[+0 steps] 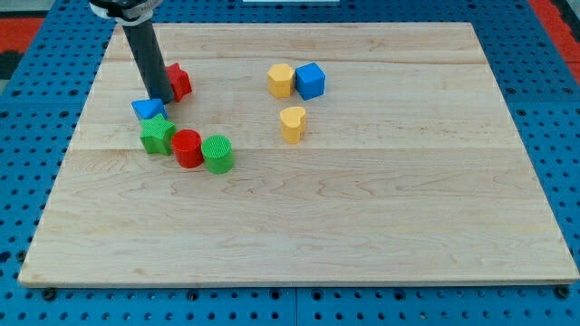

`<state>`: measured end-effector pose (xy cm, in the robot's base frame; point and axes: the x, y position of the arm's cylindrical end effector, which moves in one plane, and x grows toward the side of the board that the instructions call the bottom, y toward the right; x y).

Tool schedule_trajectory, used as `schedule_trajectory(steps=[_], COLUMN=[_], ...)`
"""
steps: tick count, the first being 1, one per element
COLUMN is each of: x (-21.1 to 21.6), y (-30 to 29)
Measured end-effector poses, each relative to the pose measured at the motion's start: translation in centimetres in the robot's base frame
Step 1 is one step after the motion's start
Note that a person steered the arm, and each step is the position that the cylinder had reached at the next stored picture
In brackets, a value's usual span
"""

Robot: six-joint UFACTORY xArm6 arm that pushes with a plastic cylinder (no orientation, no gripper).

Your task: Slide the yellow hexagon towards center

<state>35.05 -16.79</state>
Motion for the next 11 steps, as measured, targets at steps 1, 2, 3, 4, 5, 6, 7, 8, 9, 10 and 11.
schedule_trajectory(steps=[1,2,3,4,5,6,7,8,9,10,11], x=[-2.1,-3.8,-5.2,-7.0,-9.4,-7.3,-4.4,-3.9,-4.1,-4.2,-1.8], y=[6.1,6.4,6.5,6.5,11.2,13.0,12.7,13.5,13.8,15.0,17.9])
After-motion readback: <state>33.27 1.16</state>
